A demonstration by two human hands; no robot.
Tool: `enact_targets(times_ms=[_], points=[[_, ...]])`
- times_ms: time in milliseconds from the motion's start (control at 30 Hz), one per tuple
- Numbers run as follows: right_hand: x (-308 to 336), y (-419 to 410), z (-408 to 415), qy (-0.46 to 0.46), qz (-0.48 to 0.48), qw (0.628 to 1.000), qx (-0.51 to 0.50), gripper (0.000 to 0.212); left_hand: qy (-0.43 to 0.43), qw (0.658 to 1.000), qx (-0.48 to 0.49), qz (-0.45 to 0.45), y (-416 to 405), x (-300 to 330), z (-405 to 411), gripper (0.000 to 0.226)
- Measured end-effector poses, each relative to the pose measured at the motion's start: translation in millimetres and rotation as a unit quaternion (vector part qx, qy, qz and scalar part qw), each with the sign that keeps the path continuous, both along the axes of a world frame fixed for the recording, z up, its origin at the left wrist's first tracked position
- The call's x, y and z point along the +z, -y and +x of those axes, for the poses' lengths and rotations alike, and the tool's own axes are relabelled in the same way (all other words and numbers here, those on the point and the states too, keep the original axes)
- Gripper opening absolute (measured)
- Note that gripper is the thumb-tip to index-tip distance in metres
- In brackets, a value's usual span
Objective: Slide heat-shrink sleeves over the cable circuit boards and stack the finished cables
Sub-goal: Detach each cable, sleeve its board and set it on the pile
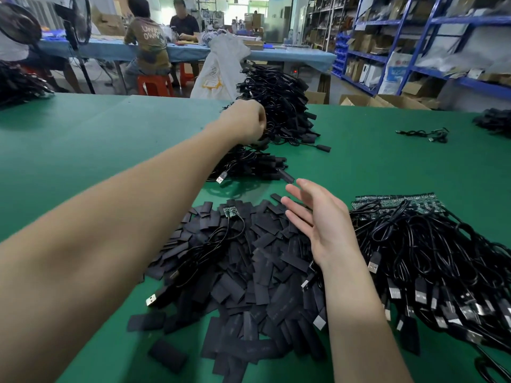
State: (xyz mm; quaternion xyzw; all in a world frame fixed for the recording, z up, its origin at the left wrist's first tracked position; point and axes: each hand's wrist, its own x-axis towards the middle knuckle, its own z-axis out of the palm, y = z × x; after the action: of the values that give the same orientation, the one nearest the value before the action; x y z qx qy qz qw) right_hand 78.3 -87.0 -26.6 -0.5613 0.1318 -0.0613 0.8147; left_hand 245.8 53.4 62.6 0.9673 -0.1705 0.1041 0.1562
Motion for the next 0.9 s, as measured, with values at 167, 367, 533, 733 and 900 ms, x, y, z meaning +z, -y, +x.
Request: enact_targets(times_ms=[167,367,533,733,900], points=[[-2,1,2,0.004,0.000,1.000,0.006,0.016,0.003,0.996,0.030,0.087,-5,-30,16,0.041],[-3,-1,3,0.002,-0.005,1.000,0.007,0.014,0.088,0.992,0.003,-0.086,-14,-53,-38,0.026],[-2,1,2,0.000,-0.003,1.000,0.006,0.013,-0.098,0.992,0.077,-0.034,-36,-64,-93,0.015],[0,-4,-1,-0.004,-0.012,1.000,0.017,0.013,-0.163,0.979,0.119,-0.004,-49,-74,-137,0.015],[0,-13,1,-0.008,-0.005,1.000,0.021,0.009,-0.149,0.974,0.081,-0.154,-53,-67,-140,0.012]])
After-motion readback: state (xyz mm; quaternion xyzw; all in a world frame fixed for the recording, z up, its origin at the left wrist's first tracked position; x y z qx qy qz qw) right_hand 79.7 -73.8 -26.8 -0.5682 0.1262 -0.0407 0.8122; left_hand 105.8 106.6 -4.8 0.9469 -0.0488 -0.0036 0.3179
